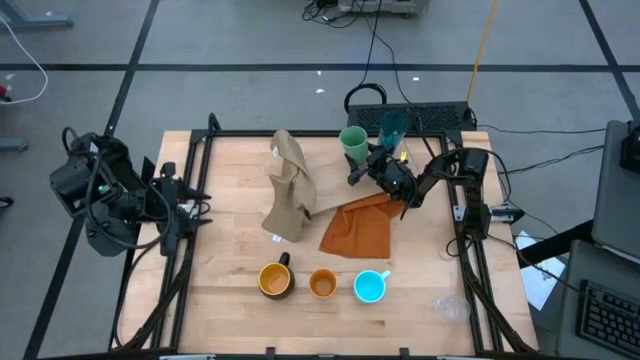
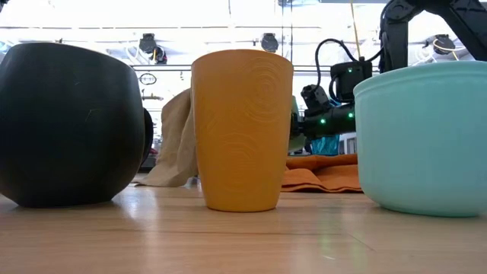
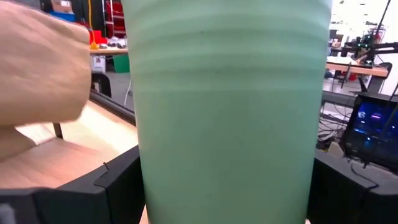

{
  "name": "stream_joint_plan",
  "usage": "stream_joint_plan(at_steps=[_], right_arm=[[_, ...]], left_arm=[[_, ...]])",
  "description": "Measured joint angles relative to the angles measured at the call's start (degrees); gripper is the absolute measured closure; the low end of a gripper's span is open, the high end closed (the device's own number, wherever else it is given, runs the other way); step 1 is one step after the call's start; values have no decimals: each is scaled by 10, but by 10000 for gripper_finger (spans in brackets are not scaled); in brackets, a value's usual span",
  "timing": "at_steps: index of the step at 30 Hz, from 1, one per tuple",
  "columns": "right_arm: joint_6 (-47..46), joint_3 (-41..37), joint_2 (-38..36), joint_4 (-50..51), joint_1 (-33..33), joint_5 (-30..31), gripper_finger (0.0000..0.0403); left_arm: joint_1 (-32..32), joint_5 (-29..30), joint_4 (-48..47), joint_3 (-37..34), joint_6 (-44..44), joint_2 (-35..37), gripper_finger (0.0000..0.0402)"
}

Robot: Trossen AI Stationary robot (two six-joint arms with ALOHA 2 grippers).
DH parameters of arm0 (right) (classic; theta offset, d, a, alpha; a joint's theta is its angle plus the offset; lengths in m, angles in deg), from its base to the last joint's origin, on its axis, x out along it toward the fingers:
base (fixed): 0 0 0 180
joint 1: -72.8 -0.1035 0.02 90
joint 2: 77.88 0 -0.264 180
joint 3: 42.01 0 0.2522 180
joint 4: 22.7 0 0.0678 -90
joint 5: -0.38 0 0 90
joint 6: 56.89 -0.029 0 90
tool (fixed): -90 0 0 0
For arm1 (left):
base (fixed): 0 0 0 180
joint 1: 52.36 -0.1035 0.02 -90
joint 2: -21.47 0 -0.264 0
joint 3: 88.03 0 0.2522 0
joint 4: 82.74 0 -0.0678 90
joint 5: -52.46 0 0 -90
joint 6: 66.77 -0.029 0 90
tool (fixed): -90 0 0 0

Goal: Stack small to large cups/mugs on shelf
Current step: Put the green cup on the shelf

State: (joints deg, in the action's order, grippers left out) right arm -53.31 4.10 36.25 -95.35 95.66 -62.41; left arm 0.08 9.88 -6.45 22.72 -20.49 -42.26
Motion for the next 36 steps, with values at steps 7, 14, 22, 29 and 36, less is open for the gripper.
stream_joint_plan(at_steps=[7,14,22,29,36], right_arm=[[0,-5,0,1,0,0,86],[-1,-5,0,5,0,-2,86],[-1,-5,0,6,-1,-3,86],[0,-5,0,6,-7,-4,86],[2,-5,0,6,-18,-3,86]], left_arm=[[0,-8,0,0,3,-4,161],[0,-9,0,0,3,-4,161],[0,-9,0,0,2,-4,161],[0,-9,0,0,0,-4,161],[0,-9,0,0,0,-4,161]])
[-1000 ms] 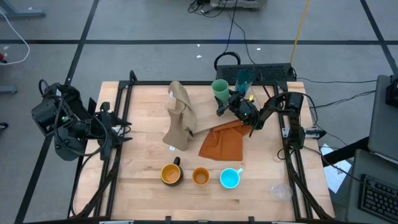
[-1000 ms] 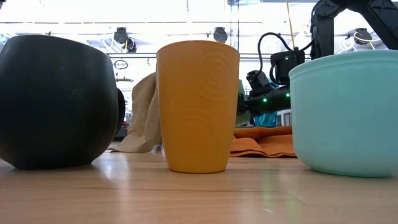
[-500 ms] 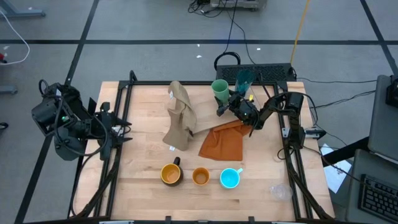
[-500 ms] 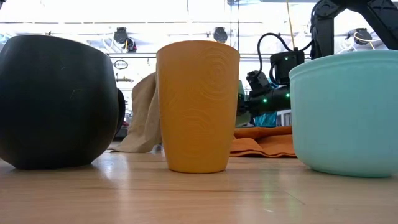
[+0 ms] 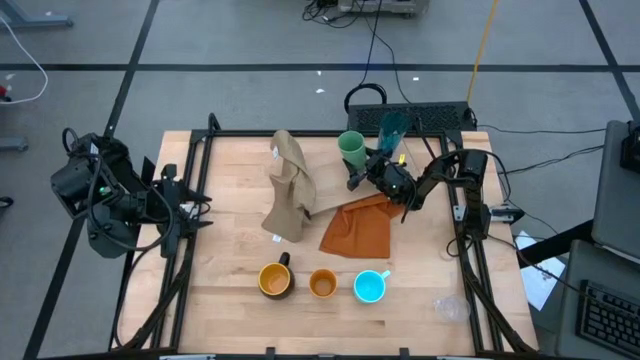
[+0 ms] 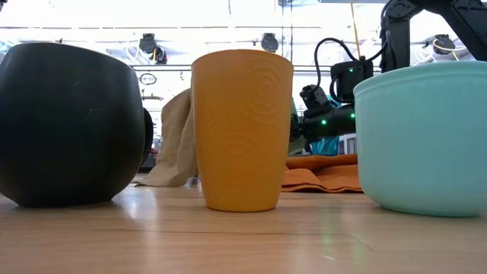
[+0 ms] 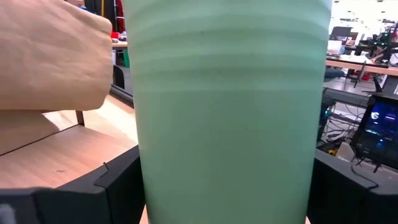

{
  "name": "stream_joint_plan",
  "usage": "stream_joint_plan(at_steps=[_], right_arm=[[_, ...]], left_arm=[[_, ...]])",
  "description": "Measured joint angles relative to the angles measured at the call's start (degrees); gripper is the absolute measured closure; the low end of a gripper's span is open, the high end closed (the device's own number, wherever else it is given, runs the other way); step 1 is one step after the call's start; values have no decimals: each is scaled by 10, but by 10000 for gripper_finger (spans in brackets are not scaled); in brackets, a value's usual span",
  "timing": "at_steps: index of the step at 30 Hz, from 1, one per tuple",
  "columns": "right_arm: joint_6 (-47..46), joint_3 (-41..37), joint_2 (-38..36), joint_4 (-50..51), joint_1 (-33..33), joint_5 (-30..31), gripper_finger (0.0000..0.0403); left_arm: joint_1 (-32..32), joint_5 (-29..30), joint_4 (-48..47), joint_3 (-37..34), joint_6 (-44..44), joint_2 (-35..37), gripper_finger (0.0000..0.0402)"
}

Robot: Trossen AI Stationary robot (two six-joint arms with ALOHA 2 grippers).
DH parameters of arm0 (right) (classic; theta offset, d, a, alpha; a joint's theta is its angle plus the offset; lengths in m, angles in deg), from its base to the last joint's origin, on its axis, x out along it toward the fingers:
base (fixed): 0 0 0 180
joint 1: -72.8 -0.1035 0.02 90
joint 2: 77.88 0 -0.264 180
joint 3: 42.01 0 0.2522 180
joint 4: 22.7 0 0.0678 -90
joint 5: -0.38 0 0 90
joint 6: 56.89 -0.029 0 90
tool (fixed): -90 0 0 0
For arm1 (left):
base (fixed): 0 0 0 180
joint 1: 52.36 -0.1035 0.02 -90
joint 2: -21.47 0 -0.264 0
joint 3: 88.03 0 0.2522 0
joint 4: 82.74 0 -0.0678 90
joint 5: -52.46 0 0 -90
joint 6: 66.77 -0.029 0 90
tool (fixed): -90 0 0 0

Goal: Stack small to large cups/mugs on shelf
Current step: Put the green cup on the shelf

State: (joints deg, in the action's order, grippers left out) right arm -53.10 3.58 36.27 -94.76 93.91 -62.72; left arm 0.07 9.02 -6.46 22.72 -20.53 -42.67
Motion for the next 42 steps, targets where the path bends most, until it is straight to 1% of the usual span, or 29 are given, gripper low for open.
stream_joint_plan(at_steps=[4,10,16,27,36,42], right_arm=[[4,0,0,0,0,20,86],[4,0,0,-12,0,21,72],[14,0,0,-31,-5,17,74],[13,0,0,-33,-6,14,67],[4,0,0,-35,-6,12,38],[6,0,0,-35,-8,11,31]], left_arm=[[0,0,0,0,0,0,161],[0,0,0,0,0,0,161],[0,0,0,0,4,0,161],[0,0,0,0,6,0,161],[0,0,0,0,6,0,161],[0,0,-1,0,6,0,161]])
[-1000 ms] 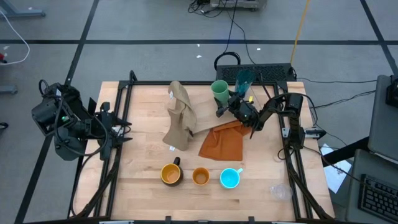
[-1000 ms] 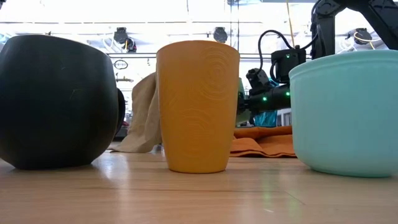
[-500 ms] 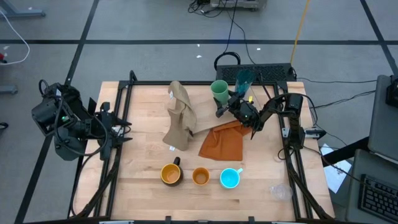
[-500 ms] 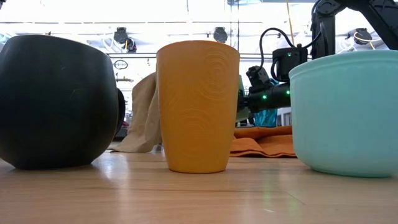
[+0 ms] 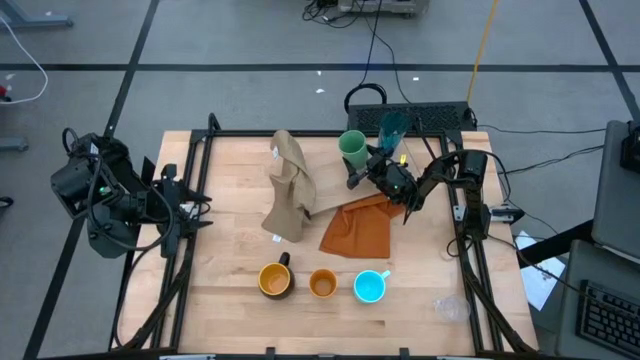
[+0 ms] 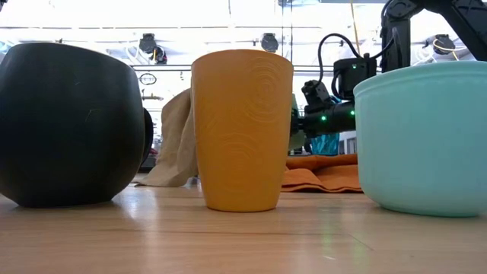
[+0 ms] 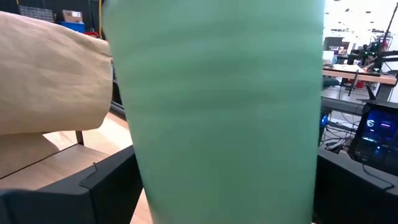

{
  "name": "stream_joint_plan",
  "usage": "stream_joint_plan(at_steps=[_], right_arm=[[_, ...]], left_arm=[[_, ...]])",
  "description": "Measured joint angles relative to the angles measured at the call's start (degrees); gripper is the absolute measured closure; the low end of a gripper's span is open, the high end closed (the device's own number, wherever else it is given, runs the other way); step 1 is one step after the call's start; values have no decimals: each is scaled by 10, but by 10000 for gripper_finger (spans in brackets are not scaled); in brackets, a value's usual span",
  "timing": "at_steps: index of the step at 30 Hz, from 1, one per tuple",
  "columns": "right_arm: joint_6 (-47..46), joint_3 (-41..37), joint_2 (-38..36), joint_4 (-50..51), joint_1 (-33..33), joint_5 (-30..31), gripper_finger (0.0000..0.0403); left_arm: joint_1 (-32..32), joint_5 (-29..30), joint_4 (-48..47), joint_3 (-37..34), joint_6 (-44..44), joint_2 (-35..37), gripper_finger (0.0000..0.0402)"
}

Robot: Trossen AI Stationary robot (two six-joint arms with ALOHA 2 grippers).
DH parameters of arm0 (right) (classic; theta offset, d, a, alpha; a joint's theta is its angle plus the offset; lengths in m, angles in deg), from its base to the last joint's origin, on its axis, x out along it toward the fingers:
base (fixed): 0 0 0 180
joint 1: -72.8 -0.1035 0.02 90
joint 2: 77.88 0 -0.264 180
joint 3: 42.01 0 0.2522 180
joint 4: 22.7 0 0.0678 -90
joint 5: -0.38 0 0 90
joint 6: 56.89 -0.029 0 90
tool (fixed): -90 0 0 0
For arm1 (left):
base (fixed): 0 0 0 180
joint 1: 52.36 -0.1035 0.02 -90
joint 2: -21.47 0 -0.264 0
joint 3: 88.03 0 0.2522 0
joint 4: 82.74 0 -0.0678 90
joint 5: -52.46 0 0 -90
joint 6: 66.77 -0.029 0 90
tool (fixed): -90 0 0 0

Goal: Stack small to large cups/mugs on shelf
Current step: Put the green cup on the shelf

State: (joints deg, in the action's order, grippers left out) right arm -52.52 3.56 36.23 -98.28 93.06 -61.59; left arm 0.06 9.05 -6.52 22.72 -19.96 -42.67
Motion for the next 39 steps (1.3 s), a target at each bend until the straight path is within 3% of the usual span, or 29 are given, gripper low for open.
stream_joint_plan(at_steps=[23,34,39], right_arm=[[32,0,-1,-2,-21,23,30],[-6,-42,-84,57,-29,35,5],[7,-41,-87,64,-29,23,5]], left_arm=[[0,-1,0,0,5,0,161],[0,-1,0,0,3,0,161],[0,-1,0,0,3,0,161]])
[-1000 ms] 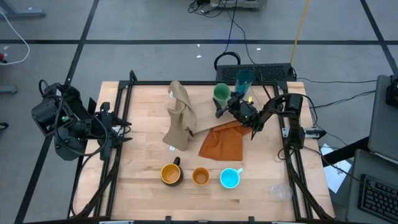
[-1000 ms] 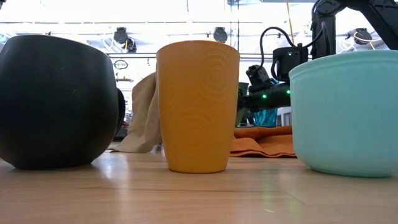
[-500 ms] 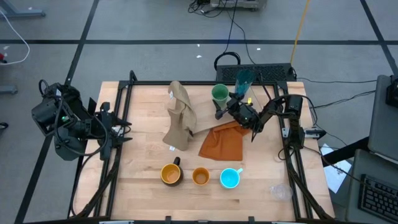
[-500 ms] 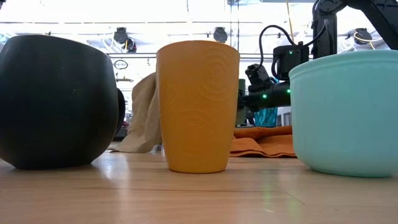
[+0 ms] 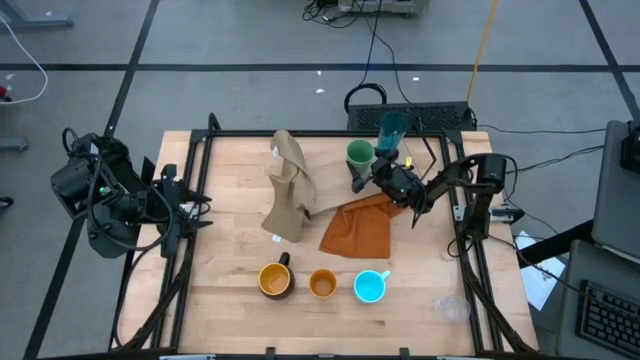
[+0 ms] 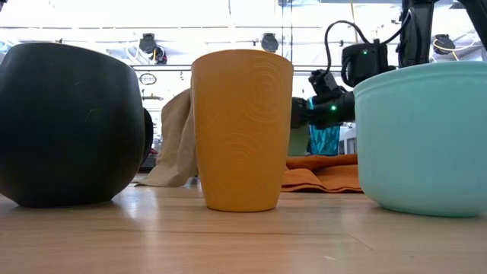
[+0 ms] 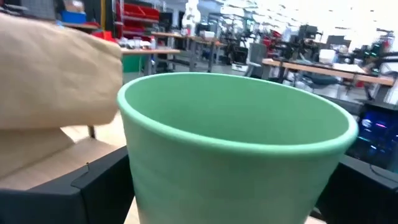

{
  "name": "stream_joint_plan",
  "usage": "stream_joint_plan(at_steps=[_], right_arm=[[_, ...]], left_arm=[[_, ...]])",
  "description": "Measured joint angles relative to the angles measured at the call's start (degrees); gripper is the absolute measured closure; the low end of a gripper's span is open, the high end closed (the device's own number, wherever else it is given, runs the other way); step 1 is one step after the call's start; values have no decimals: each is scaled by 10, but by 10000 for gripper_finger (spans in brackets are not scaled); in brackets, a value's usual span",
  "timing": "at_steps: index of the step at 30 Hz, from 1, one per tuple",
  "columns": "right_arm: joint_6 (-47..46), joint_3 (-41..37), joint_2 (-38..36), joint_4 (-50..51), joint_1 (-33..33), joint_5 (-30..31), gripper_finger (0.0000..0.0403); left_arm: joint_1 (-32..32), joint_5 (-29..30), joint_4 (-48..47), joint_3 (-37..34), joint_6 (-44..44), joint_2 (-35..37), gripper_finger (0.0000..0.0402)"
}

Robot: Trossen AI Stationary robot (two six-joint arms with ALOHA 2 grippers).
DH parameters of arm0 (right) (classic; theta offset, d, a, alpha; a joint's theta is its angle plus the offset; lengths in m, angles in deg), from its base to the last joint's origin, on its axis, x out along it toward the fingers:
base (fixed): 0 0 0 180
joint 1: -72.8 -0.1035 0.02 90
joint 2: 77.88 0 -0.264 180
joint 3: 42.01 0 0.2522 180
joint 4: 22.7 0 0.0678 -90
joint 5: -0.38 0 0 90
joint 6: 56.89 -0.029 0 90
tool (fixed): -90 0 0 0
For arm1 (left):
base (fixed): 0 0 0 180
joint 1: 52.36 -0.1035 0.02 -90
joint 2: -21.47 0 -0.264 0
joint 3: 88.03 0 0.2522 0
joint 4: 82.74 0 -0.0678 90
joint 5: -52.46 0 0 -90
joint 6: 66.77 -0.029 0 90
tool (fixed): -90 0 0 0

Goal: Stack small to large cups/mugs on shelf
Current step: Put the green cup on the shelf

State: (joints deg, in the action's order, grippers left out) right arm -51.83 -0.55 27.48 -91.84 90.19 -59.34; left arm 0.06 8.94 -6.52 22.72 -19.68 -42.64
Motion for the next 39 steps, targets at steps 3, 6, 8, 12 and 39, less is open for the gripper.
stream_joint_plan(at_steps=[3,6,8,12,39], right_arm=[[9,0,0,-10,0,-4,3],[17,0,0,-12,1,-4,3],[16,0,0,-12,2,-4,3],[11,0,0,-5,5,-12,3],[-37,-6,0,100,24,-20,3]], left_arm=[[0,0,0,0,2,0,161],[0,0,0,0,2,0,161],[0,0,0,0,2,0,161],[0,0,0,0,2,0,161],[0,-5,0,0,15,-1,161]])
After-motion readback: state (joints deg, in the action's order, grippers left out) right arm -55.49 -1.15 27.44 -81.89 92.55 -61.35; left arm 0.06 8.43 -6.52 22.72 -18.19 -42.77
